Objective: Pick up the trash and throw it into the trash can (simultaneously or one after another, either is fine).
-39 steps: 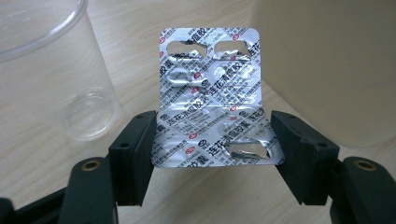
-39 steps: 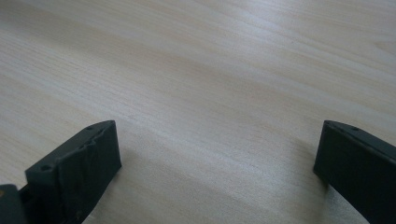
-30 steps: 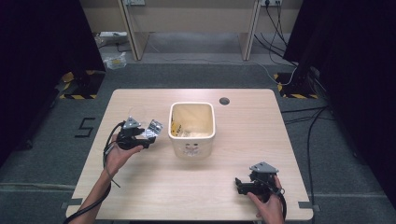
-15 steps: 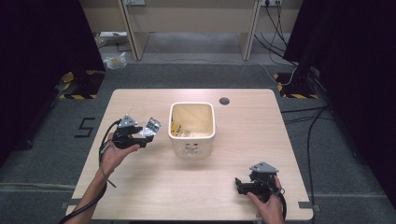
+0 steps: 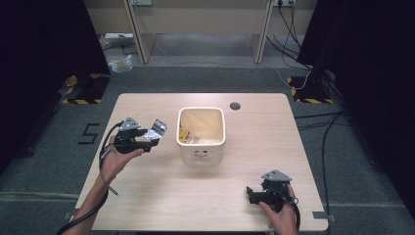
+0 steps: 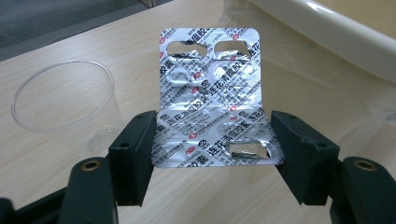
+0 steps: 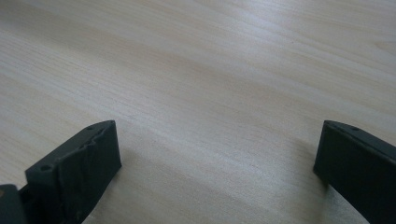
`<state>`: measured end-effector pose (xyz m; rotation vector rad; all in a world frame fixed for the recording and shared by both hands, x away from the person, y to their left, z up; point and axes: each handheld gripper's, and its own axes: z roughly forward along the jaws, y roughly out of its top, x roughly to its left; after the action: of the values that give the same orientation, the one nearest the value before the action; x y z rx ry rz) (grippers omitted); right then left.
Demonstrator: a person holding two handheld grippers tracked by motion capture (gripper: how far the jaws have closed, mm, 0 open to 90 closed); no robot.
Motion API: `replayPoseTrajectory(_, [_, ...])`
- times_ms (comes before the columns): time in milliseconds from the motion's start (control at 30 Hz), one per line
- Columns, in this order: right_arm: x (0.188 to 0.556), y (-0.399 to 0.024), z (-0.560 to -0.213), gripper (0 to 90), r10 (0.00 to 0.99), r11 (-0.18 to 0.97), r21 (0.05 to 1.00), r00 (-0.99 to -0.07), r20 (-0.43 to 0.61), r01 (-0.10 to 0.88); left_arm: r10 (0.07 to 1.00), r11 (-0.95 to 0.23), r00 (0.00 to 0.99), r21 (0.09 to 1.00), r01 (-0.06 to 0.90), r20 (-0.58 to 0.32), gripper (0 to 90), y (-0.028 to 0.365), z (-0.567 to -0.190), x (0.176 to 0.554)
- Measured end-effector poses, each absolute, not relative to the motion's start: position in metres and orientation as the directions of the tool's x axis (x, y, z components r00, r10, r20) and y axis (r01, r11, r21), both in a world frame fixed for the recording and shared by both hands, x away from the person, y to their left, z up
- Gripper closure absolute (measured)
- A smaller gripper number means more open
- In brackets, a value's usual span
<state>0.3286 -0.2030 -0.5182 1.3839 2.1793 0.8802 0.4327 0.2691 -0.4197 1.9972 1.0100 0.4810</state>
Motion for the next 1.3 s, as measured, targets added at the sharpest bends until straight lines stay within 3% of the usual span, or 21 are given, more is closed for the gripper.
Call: replayPoseTrajectory(1300, [0.329,-0.203,-0.518,0.4,0.906,0.307,0.698,-0.422,-0.007,0.647,0.75,-0.36,0.662,0.843,0.4,0.006,33.7,0.252,-0.371,0.423])
